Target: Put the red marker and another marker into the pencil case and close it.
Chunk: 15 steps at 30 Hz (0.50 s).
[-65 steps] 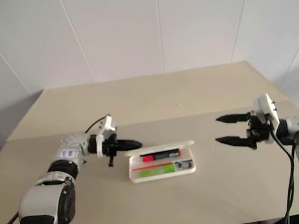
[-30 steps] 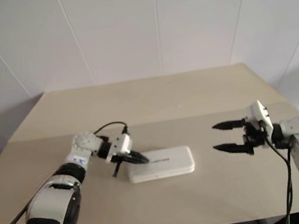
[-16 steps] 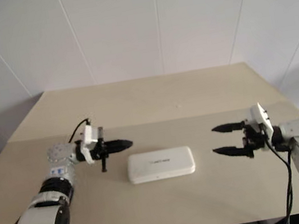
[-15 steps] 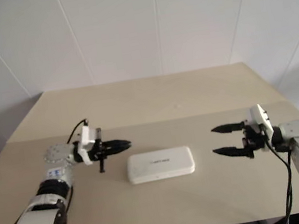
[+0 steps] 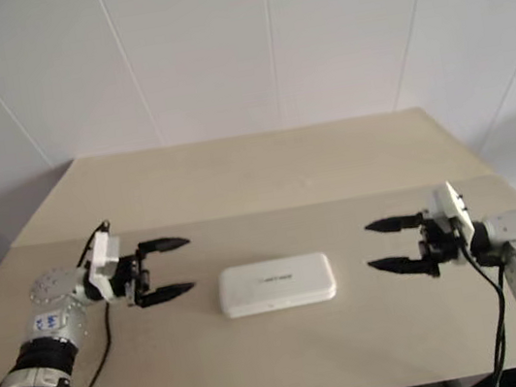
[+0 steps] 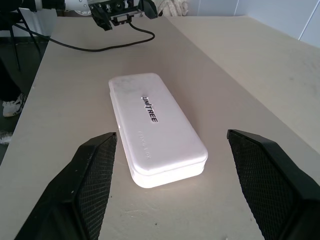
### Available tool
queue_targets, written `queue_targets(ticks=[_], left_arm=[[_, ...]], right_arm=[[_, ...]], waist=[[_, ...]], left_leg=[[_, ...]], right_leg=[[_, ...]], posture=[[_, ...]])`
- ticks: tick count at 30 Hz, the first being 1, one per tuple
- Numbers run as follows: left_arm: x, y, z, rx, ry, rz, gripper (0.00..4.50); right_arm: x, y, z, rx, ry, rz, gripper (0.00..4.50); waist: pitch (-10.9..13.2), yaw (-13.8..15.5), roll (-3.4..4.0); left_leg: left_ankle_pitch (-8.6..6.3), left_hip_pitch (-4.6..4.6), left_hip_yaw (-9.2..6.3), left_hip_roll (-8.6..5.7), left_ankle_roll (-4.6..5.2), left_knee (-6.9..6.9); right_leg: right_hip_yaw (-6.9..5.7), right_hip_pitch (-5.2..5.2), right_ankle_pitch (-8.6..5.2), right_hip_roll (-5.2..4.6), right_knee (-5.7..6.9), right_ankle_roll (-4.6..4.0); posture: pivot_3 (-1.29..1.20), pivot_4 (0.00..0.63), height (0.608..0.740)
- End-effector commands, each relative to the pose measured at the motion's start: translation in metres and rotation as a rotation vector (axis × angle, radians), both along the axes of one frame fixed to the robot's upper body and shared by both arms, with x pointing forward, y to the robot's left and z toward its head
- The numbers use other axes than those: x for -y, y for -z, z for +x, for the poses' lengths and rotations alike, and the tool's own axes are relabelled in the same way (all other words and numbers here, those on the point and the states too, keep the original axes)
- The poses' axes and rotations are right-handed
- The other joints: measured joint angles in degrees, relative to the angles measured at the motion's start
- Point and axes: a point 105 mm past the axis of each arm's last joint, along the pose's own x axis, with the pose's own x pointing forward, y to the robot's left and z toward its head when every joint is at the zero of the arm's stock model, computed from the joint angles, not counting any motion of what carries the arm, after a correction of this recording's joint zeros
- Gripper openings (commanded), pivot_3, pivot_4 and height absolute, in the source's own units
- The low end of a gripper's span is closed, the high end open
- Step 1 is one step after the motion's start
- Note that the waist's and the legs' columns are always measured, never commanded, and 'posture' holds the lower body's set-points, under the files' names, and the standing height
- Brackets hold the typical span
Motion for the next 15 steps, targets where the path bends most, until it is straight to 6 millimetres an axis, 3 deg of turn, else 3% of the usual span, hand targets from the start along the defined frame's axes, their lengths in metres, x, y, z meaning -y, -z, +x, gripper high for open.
queue_targets(ticks=[1, 15], left_arm=[[-0.005, -0.005, -0.014, 0.028, 0.095, 0.031, 4.48], [0.009, 0.003, -0.017, -0.041, 0.168, 0.021, 4.48]], right_arm=[[0.000, -0.014, 0.002, 0.053, -0.016, 0.013, 4.50], [0.004, -0.022, -0.002, 0.065, 0.009, 0.015, 4.50]], waist=[[0.00, -0.01, 0.00], [0.00, 0.16, 0.00]], left_leg=[[0.00, 0.00, 0.00, 0.00, 0.00, 0.01], [-0.01, 0.00, 0.00, 0.01, -0.01, -0.01]], right_leg=[[0.00, 0.00, 0.00, 0.00, 0.00, 0.00], [-0.01, 0.00, -0.01, 0.01, -0.02, -0.02]], posture=[[0.00, 0.150, 0.740], [0.00, 0.150, 0.740]])
